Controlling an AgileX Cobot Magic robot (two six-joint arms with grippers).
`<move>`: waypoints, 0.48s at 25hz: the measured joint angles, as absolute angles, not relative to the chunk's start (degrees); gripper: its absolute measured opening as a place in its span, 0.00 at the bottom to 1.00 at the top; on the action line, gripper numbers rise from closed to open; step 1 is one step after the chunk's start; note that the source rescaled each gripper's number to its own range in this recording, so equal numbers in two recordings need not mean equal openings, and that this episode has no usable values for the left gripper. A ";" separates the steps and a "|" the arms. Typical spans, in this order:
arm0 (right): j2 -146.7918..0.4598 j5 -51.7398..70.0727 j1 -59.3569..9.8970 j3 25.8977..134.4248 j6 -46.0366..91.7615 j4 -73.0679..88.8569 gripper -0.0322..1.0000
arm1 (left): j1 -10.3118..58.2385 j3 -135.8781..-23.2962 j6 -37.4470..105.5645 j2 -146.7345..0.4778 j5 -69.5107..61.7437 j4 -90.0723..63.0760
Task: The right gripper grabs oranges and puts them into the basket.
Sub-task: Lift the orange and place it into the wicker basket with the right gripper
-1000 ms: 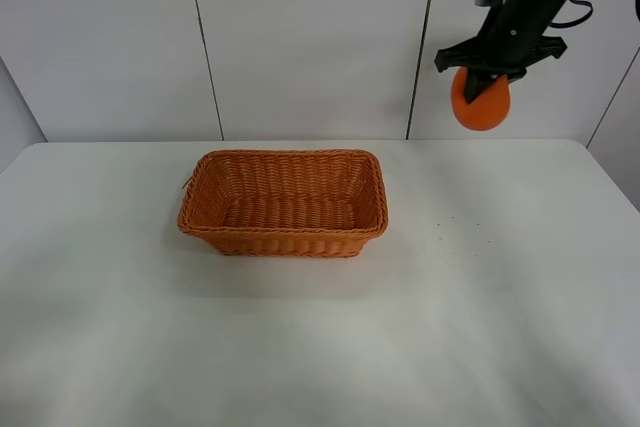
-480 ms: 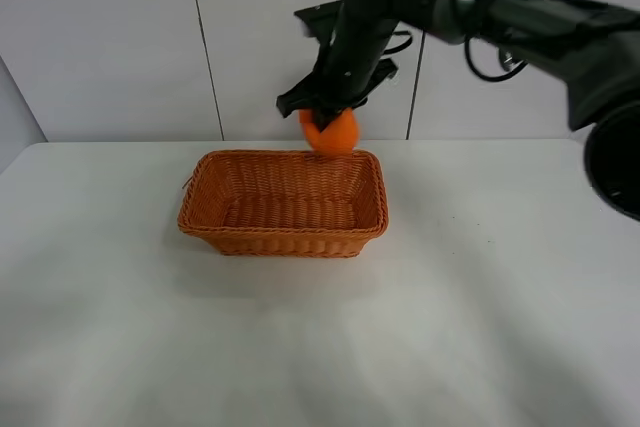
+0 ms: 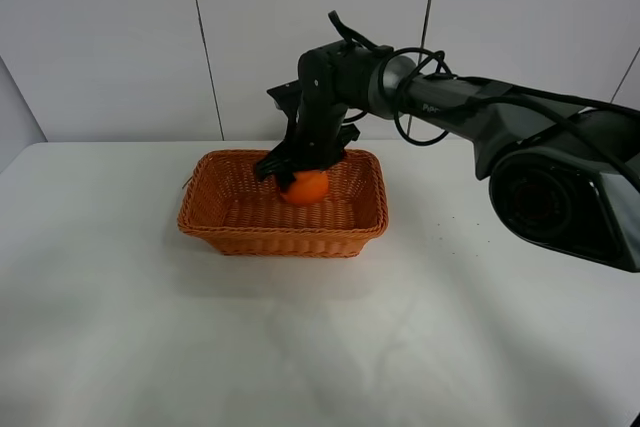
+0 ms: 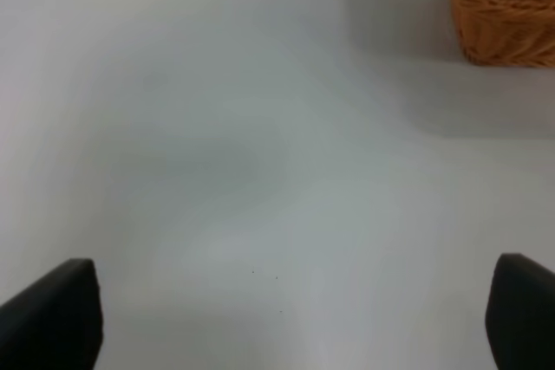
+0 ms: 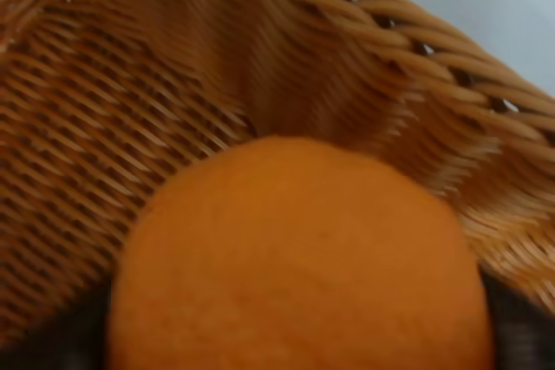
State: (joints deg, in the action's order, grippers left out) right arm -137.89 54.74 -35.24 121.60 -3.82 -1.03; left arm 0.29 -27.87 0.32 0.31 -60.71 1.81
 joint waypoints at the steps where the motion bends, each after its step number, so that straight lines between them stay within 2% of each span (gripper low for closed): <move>1: -137.75 54.81 -35.24 121.60 -3.63 -0.73 0.89 | 0.29 -27.87 0.32 0.31 -60.71 1.81; 4: -137.42 55.89 -35.24 121.60 -2.89 0.00 0.98 | 0.29 -27.87 0.32 0.31 -60.71 1.81; 12: -134.26 66.55 -34.83 124.42 -2.06 0.00 1.00 | 0.29 -27.87 0.32 0.31 -60.71 1.81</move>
